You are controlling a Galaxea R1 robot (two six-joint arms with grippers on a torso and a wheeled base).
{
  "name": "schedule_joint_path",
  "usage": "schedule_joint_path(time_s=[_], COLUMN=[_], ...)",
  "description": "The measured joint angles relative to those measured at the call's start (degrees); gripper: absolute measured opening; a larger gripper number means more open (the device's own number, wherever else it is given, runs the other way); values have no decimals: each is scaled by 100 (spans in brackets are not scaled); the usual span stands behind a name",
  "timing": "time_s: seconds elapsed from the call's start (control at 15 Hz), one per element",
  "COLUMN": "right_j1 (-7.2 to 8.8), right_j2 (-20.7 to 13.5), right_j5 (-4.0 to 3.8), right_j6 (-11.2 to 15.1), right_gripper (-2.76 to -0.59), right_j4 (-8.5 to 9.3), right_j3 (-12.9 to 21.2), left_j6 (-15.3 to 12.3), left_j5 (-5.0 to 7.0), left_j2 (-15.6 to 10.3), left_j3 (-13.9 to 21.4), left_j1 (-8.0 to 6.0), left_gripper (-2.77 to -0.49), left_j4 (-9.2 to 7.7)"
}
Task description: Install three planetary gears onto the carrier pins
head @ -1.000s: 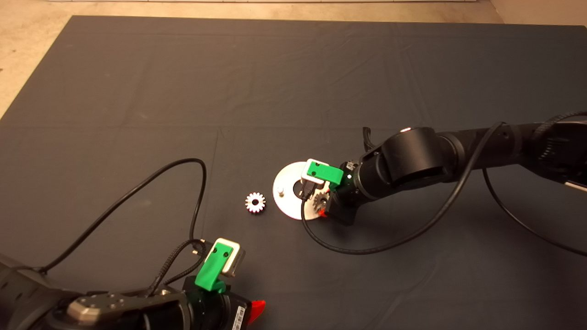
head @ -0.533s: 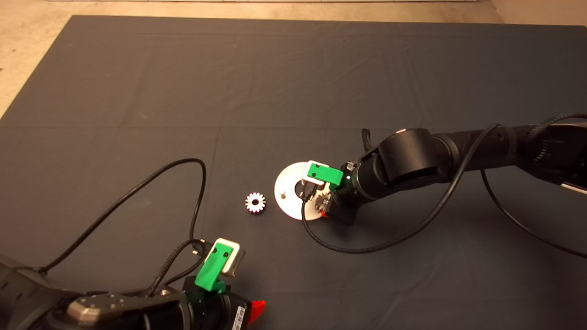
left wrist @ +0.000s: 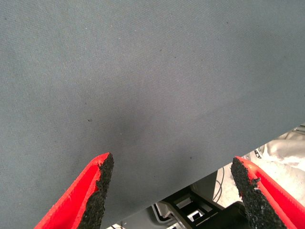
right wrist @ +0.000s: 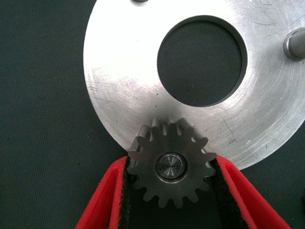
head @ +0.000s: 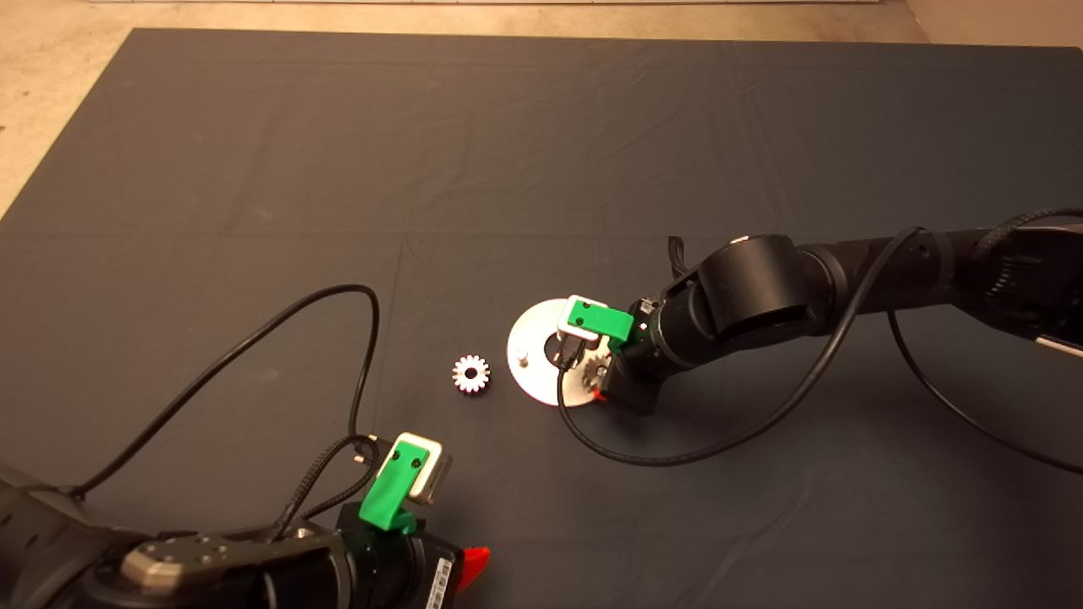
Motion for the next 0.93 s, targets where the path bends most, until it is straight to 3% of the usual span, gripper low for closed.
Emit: schedule_joint_path(time_s=[0.4, 0.6, 0.93], right_j1=[20, 22, 24], right_j2=[1, 1, 4], right_j5=[-13, -22, -50], right_j6=[-4, -6, -6], right_gripper=[-219, -192, -165], right_j4=[108, 197, 364], right_j3=[-20, -20, -20], left_j6=[0, 0, 0], left_j5=[-2, -2, 0], left_j2=[2, 2, 2], left_j3=[0, 0, 0], left_j1=[-2, -2, -2], left_gripper=[-151, -151, -151], left_j4=[0, 0, 0])
